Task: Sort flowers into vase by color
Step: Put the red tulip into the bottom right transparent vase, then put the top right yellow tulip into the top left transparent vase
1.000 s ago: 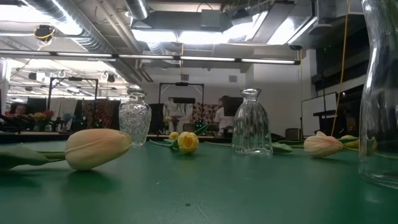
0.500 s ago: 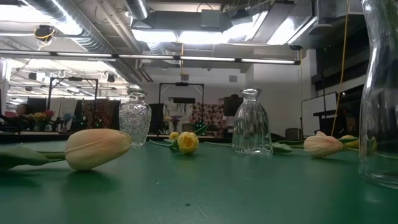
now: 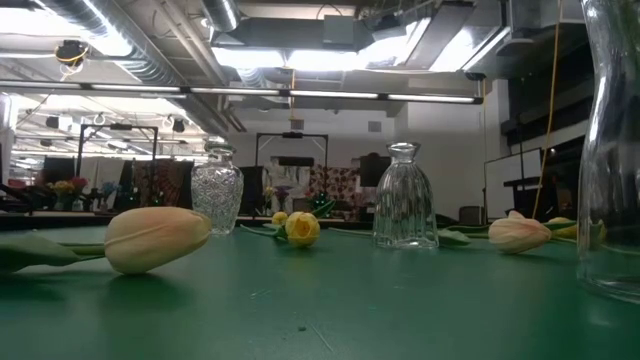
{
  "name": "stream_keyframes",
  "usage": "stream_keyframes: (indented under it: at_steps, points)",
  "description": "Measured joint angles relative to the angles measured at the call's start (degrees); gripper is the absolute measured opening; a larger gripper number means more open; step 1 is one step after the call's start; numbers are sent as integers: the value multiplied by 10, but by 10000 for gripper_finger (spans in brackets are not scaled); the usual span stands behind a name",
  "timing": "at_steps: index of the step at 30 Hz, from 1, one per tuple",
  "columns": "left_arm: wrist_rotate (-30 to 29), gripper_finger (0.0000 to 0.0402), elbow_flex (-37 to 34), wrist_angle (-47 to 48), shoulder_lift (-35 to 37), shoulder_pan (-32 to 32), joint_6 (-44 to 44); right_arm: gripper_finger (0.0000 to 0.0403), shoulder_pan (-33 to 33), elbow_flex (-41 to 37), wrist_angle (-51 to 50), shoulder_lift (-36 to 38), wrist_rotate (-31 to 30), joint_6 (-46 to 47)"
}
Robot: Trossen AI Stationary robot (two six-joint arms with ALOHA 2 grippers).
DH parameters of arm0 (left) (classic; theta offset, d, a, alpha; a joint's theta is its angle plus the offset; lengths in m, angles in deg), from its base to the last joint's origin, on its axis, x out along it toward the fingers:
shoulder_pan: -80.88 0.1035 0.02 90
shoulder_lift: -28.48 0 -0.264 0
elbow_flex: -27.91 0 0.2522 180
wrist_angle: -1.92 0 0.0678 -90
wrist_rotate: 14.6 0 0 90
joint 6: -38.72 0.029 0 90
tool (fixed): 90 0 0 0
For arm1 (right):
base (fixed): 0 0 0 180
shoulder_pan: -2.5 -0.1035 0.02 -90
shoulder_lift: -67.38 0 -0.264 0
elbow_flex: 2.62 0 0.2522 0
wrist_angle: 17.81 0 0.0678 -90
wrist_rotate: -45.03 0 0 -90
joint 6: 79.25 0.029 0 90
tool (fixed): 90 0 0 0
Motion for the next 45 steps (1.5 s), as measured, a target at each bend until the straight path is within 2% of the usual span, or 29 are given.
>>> stream_keyframes:
  at_steps: [4, 12, 16, 23, 30, 38, 41, 45]
  points:
    - [-30, 115, 0, -1, 0, -2, -1, 206, 0, 0, -1, 10, 14, 0]
    - [-31, 115, 0, -1, 0, -10, -22, 207, 0, 0, -79, 52, 25, 4]
    - [-1, 115, 0, 0, 0, -12, -29, 207, 0, 0, -118, 77, 33, 5]
    - [3, 115, 0, 0, 0, -12, -44, 207, 0, 0, -137, 97, 57, 1]
    - [3, 115, 0, 0, 2, -12, -42, 207, 0, 0, -182, 118, 119, 35]
    - [3, 115, 0, 15, 2, -12, -41, 207, 0, 0, -186, 147, 197, 51]
    - [3, 115, 0, 15, 2, -12, -41, 207, 0, 0, -217, 163, 239, 99]
    - [3, 115, 0, 16, 2, -12, -41, 207, 0, 0, -297, 183, 261, 184]
